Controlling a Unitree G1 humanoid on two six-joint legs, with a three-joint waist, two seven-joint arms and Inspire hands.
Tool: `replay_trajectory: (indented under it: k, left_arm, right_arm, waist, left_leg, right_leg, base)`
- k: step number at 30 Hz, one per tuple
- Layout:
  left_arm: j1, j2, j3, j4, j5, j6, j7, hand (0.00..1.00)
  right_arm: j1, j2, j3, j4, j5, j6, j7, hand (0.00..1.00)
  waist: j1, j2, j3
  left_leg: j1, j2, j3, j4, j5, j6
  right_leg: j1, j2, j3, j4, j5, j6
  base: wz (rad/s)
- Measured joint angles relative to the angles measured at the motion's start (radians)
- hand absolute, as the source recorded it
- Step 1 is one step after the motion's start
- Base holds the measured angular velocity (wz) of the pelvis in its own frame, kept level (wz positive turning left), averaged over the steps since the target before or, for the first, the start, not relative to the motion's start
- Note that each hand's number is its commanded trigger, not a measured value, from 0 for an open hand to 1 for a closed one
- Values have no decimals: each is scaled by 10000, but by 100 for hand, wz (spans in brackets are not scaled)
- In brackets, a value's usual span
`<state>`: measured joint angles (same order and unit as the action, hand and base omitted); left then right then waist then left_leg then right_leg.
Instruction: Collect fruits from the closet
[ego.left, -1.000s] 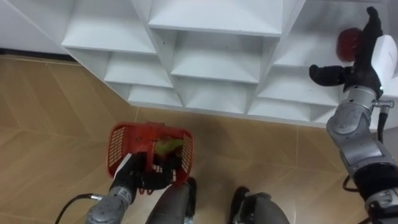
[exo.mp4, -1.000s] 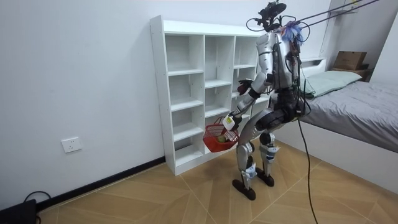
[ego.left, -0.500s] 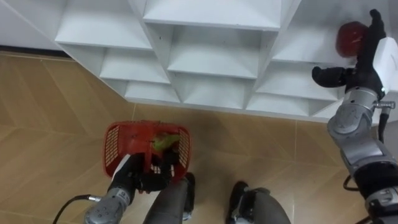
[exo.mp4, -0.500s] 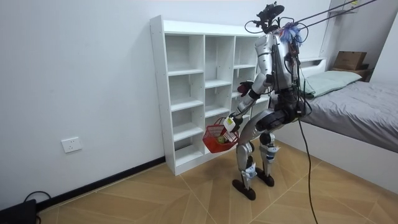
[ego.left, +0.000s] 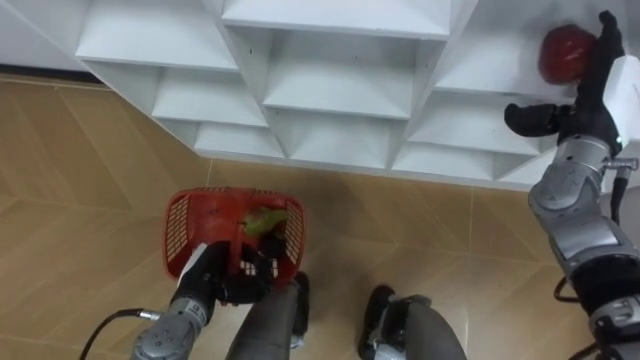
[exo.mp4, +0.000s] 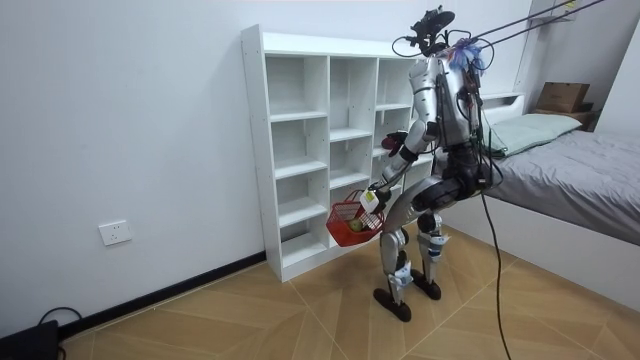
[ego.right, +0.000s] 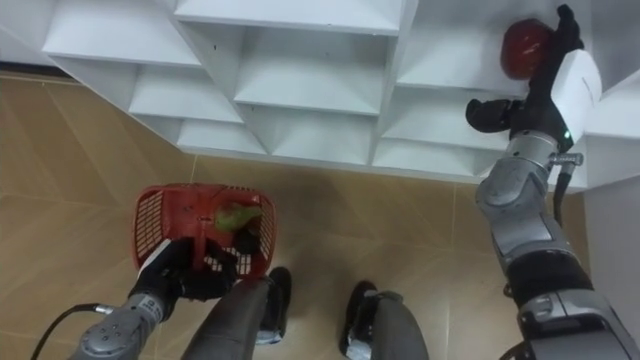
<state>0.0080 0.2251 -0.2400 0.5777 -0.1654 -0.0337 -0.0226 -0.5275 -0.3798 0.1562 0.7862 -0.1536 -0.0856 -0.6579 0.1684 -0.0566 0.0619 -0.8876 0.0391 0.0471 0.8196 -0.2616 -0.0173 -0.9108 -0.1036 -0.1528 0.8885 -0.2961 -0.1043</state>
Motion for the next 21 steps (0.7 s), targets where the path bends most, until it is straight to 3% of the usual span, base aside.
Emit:
replay_trajectory:
  k: [21]
  left_arm:
    - [29, 4, -188, 8, 11, 137, -71, 100]
  right_arm:
    - [-234, -196, 188, 248, 1031, -8, 1195, 0]
  waist:
    - [225, 53, -4]
  left_leg:
    - [116, 12, -93, 108, -59, -26]
  right_leg:
    - [198, -17, -136, 58, -112, 10]
  base:
    - [1]
